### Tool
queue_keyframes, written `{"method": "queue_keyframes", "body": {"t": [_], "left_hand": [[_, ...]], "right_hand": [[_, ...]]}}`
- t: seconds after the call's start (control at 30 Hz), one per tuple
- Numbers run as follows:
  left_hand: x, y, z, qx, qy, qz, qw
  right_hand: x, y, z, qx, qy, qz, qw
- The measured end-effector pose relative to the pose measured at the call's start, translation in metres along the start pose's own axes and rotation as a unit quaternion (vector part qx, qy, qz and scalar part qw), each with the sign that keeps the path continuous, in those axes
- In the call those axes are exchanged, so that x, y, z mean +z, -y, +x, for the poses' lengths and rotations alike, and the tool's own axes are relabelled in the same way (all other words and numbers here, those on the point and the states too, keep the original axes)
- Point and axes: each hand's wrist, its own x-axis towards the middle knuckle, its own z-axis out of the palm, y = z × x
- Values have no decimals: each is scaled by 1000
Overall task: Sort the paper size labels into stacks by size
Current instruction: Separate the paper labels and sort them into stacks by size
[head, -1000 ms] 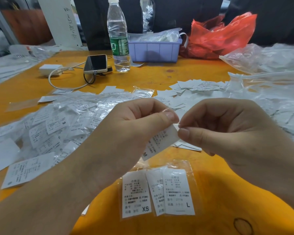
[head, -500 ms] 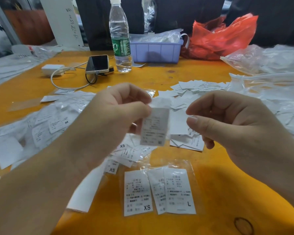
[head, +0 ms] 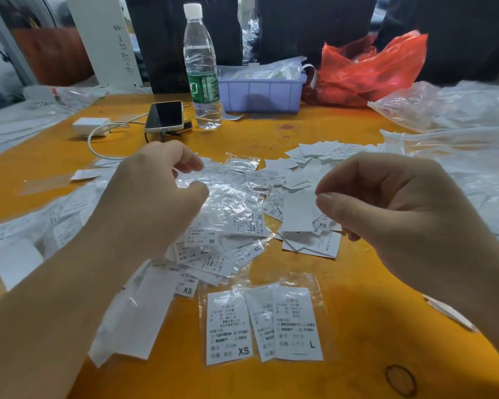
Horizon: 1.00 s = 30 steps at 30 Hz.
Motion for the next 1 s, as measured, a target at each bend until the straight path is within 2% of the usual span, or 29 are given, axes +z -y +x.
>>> {"method": "queue_keyframes", "body": {"t": [0.1, 0.23, 0.47, 0.57, 0.87, 1.0], "left_hand": [[5, -8, -8, 80, 26, -18, 996], [15, -15, -20, 140, 85, -45, 985], [21, -17, -24, 156, 128, -69, 977], [22, -18, -26, 152, 140, -83, 975], [29, -17, -25, 145, 166, -86, 972], [31, -16, -25, 135, 153, -93, 975]], "right_hand": [[-4, -2, 2, -1, 26, -91, 996], [0, -14, 3, 40, 96, -265, 959], [1, -26, 11, 100, 187, -348, 913], [3, -28, 12, 97, 204, -353, 908], [7, -29, 9, 14, 125, -311, 942], [7, -22, 6, 4, 80, -202, 976]]}}
